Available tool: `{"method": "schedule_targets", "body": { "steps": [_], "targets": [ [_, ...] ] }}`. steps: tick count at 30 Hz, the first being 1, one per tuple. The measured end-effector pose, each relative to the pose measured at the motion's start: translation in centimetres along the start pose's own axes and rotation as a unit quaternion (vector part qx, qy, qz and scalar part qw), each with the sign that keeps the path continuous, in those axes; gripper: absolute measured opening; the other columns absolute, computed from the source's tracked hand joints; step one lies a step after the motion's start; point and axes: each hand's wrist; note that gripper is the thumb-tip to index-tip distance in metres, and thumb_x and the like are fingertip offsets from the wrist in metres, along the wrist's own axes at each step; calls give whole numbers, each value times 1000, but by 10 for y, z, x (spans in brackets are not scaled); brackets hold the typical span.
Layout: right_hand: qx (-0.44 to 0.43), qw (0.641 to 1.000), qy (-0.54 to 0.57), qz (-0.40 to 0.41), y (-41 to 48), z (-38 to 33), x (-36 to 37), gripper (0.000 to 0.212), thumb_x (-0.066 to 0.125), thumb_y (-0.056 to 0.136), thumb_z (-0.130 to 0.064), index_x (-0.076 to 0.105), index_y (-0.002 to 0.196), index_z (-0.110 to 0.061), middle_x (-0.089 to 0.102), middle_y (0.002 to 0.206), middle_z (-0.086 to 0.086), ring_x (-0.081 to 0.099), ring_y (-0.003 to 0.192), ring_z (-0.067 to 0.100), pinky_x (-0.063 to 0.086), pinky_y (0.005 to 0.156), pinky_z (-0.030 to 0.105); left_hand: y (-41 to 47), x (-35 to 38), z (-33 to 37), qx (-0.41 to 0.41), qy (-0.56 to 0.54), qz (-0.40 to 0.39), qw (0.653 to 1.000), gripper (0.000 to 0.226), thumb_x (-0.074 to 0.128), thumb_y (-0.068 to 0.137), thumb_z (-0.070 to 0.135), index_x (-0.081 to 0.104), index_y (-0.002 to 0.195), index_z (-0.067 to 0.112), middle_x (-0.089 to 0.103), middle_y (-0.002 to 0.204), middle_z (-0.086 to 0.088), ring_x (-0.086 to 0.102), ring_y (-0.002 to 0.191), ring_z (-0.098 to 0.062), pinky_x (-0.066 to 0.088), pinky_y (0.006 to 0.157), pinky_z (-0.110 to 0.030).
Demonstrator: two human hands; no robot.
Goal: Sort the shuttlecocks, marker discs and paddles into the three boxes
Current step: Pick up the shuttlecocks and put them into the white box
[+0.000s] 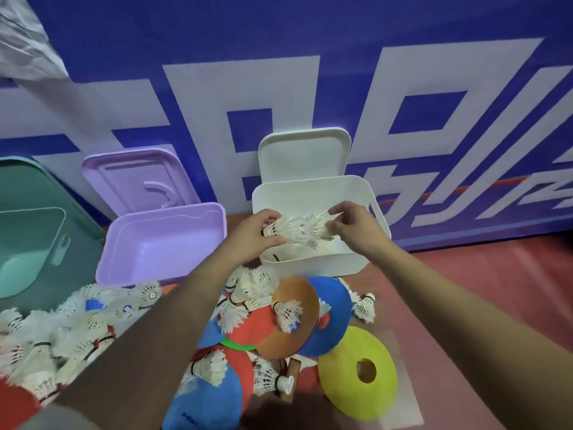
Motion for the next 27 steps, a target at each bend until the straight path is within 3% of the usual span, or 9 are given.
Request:
{"method": "schedule_targets", "body": {
  "steps": [4,7,10,13,15,17,20,23,27],
  "targets": [
    [40,998,-44,-28,33,31,4,19,61,87,-10,58,106,-12,71,89,9,61,74,20,41,54,26,40,24,-6,-22,67,-30,997,48,76,81,24,58,125,22,60,123,8,55,113,-11,38,89,-20],
    [54,992,-94,-68,50,52,15,18,58,84,-6,57,100,-12,67,95,10,62,81,24,48,63,30,55,42,-17,-55,140,-66,986,55,78,77,29,57,127,24,61,125,2,56,114,-15,39,85,-22],
    [45,985,-139,-96,58,69,25,21,53,85,-6,59,104,-12,65,105,11,60,87,25,45,67,28,59,58,-27,-77,175,-105,976,60,78,76,31,56,131,20,60,129,-2,57,115,-18,40,83,-20],
    [21,970,-210,-118,58,78,30,33,49,88,-9,60,119,-6,60,119,15,58,110,30,46,87,31,56,66,-31,-73,197,-124,970,63,75,82,33,51,138,16,56,137,-6,54,124,-20,39,93,-22],
    [-3,964,-240,-111,53,77,29,36,50,90,-15,58,124,-3,55,123,19,54,115,36,45,97,39,49,62,-27,-74,170,-106,977,61,72,85,35,50,139,16,55,140,-5,51,127,-19,38,99,-24],
    [-48,971,-219,-87,42,68,27,39,52,92,-20,56,128,-5,53,126,17,52,117,33,43,100,38,39,54,-21,-66,105,-53,991,49,69,88,32,56,133,15,60,133,-3,55,122,-16,41,99,-25],
    [-136,978,-146,-58,16,41,27,33,54,94,-22,60,123,-9,56,119,10,56,108,22,42,94,29,10,34,-19,-48,42,34,997,28,66,90,24,64,117,17,65,116,3,60,104,-9,48,93,-27],
    [-175,977,-95,-77,-15,14,40,26,55,94,-22,61,117,-12,56,109,2,56,98,14,43,88,24,-33,13,-30,-61,-6,91,994,18,66,89,20,66,106,25,65,104,5,61,93,-6,49,82,-18],
    [-205,968,-94,-110,-46,-2,81,19,55,92,-19,62,108,-12,58,103,3,56,95,17,47,84,29,-89,-8,-60,-92,-35,113,989,15,62,92,15,66,106,18,63,93,9,59,83,-3,44,75,-15]
  ]
}}
Point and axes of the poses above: each hand's wrist, its own y-axis towards the middle knuckle, its own x-axis out of the palm, z = x × y
